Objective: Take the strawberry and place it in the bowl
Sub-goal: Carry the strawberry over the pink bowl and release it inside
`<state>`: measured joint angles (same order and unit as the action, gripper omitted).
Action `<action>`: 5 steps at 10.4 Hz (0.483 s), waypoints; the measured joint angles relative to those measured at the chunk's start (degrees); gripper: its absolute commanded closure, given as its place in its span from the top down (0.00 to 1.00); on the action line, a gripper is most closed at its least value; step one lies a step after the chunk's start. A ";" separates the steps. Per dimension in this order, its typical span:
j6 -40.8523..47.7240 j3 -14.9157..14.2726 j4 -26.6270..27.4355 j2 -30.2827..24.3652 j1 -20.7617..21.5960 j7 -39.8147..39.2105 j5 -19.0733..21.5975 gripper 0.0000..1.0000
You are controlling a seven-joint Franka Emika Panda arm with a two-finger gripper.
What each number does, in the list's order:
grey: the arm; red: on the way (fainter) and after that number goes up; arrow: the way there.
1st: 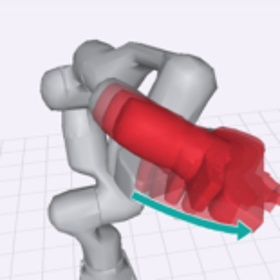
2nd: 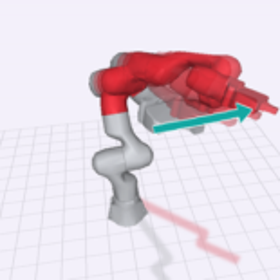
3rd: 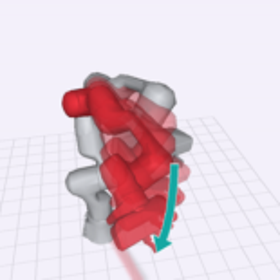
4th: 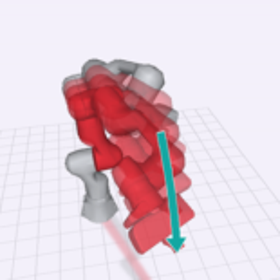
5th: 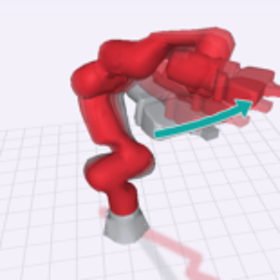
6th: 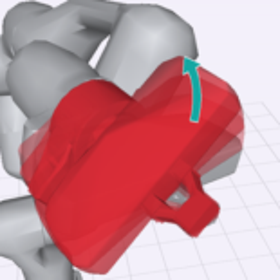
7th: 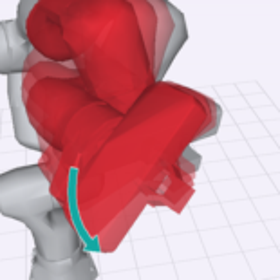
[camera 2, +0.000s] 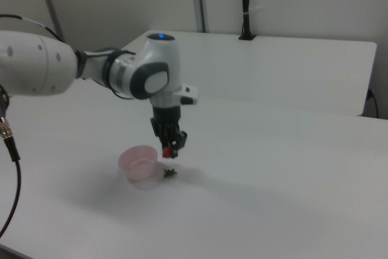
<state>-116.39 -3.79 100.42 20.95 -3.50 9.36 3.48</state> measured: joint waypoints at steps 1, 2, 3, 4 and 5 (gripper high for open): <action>1.41 1.30 -0.08 -2.03 0.06 -0.29 0.00 0.39; 3.01 3.64 -0.09 -4.36 0.20 -0.29 0.00 0.39; 3.57 5.18 -0.03 -5.46 0.41 -0.29 0.00 0.40; 4.08 6.48 0.08 -5.77 0.65 -0.29 -0.08 0.40; 4.42 7.29 0.42 -5.65 0.97 -0.29 -0.28 0.42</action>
<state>-111.97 3.50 100.84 15.30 -2.53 9.07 3.20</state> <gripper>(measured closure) 0.590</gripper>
